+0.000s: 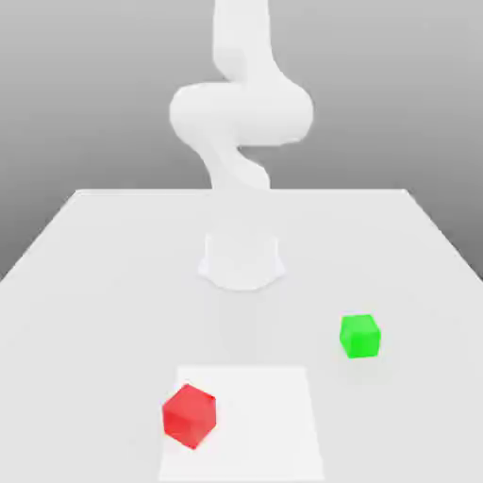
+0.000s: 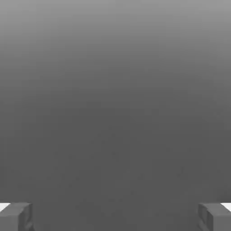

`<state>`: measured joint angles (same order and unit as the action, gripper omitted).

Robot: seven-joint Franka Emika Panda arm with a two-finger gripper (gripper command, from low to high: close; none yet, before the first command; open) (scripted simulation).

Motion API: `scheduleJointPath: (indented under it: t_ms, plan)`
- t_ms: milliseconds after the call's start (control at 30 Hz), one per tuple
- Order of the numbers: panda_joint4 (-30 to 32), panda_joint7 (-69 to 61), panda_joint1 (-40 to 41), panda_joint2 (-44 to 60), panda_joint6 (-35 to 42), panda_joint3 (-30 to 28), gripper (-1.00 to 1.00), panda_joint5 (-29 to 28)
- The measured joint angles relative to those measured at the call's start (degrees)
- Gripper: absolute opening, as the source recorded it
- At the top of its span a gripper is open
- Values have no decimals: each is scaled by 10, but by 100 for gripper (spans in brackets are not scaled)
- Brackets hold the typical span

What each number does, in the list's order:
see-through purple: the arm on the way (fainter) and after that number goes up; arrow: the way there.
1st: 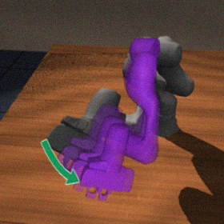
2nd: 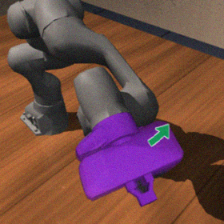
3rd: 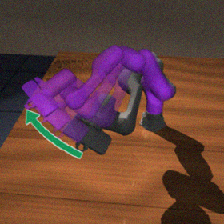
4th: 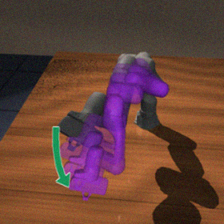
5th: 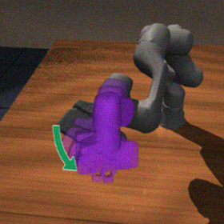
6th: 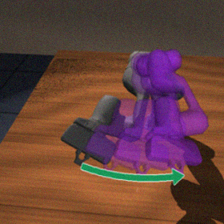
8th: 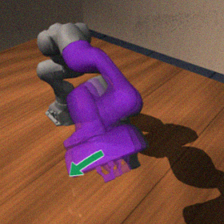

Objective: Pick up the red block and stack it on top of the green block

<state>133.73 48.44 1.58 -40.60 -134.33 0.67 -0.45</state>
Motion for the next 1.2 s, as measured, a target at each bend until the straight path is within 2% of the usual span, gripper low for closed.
scheduleJointPath:
  t_ms: [467,700,900,933,1200]
  plan:
    - [110,145,69,295,-143,13,0,-24]
    - [164,196,88,439,-215,6,0,-6]
    - [159,207,86,563,-311,2,0,-5]
    - [157,208,86,579,-324,1,-100,-6]
    - [159,208,87,566,-314,3,-100,-6]
